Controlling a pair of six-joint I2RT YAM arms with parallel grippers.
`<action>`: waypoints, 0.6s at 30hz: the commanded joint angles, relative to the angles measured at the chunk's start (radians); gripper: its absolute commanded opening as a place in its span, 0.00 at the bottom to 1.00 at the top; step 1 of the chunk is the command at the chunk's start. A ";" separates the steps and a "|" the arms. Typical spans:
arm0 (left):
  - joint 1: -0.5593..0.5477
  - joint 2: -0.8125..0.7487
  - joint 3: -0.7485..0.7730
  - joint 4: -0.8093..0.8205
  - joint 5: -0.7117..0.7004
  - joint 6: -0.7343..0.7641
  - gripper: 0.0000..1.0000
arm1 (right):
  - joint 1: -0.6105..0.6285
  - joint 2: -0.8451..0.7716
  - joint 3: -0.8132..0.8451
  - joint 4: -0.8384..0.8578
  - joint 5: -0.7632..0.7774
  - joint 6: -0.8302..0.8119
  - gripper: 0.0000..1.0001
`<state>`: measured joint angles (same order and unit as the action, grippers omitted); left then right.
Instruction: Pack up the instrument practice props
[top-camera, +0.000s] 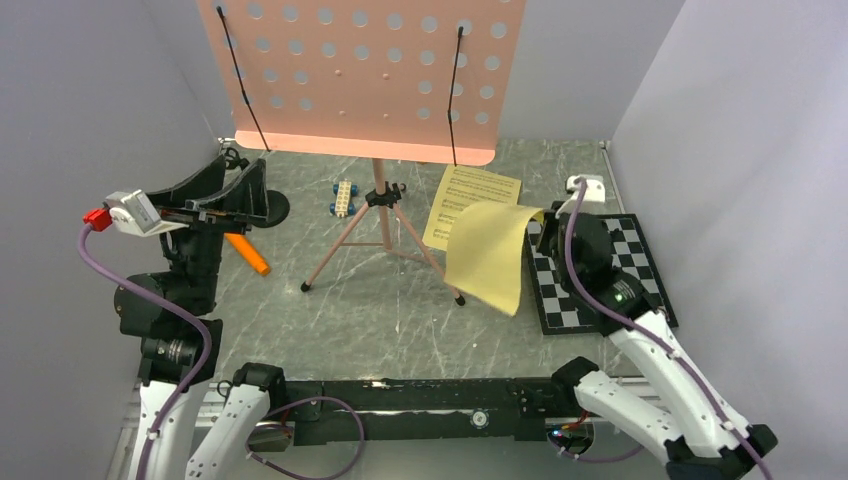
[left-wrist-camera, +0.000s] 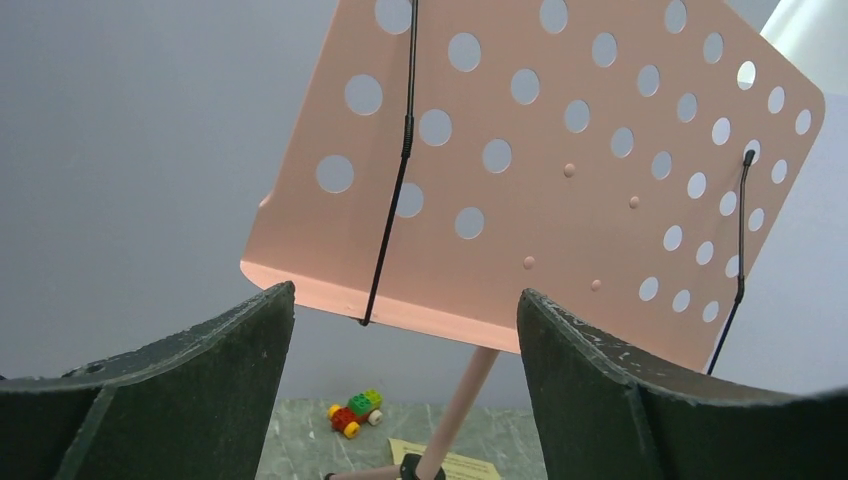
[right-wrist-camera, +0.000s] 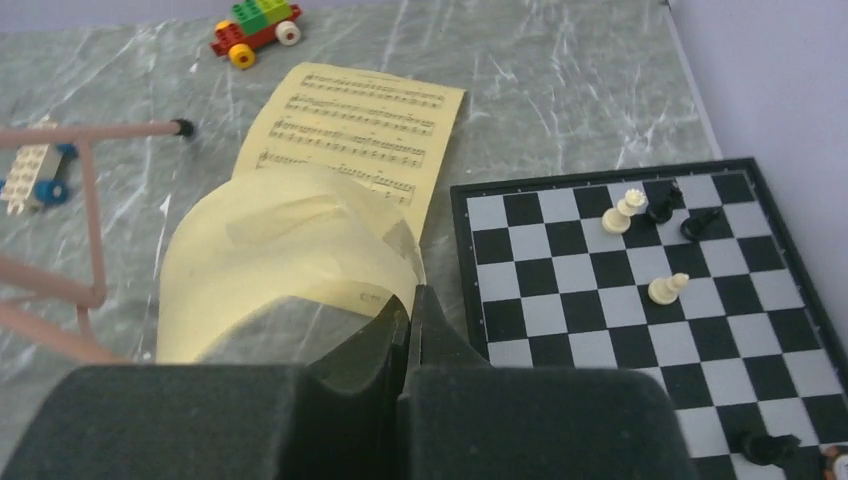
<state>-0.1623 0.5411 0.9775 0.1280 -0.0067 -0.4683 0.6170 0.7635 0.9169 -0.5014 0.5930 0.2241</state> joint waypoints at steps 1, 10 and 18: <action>0.000 -0.009 -0.003 0.013 0.012 -0.107 0.85 | -0.207 0.095 0.068 0.141 -0.319 0.136 0.00; 0.001 -0.114 -0.106 -0.122 0.024 -0.142 0.85 | -0.359 0.368 0.286 0.250 -0.654 0.267 0.00; 0.000 -0.200 -0.224 -0.186 0.010 -0.150 0.85 | -0.482 0.679 0.488 0.226 -0.691 0.362 0.00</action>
<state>-0.1623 0.3500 0.7776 -0.0223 0.0040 -0.5957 0.2451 1.2739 1.3113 -0.2890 -0.0425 0.4835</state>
